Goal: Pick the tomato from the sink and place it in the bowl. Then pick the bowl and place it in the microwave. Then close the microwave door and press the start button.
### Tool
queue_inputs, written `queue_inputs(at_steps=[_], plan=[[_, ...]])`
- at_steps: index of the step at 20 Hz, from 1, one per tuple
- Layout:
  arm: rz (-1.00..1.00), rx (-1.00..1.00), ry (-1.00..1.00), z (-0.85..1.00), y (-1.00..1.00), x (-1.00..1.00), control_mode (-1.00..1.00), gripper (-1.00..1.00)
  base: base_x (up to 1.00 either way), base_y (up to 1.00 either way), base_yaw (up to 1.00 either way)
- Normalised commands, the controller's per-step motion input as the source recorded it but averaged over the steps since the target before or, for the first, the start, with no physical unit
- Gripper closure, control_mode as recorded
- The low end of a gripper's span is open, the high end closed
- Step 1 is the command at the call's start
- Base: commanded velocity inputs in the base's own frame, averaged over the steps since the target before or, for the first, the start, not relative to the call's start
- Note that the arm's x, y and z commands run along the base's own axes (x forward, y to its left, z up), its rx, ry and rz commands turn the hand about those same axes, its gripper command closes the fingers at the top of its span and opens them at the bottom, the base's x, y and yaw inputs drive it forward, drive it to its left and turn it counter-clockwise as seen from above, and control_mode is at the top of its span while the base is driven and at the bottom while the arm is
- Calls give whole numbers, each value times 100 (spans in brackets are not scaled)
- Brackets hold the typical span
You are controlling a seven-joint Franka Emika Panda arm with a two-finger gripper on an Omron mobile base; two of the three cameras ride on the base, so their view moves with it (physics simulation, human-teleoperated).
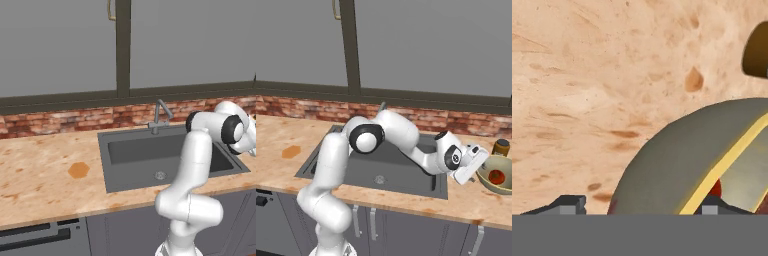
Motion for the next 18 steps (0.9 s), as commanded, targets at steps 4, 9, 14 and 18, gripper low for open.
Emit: queue_inputs(at_steps=[4, 9, 14, 18], plan=[[0, 0, 3, 0, 0, -9, -100, 100, 0, 0, 0], [6, 1, 0, 34, 25, -76, -100, 100, 0, 0, 0], [16, 0, 0, 95, 86, -94, -100, 100, 0, 0, 0], [19, 0, 0, 100, 100, -83, -100, 100, 0, 0, 0]])
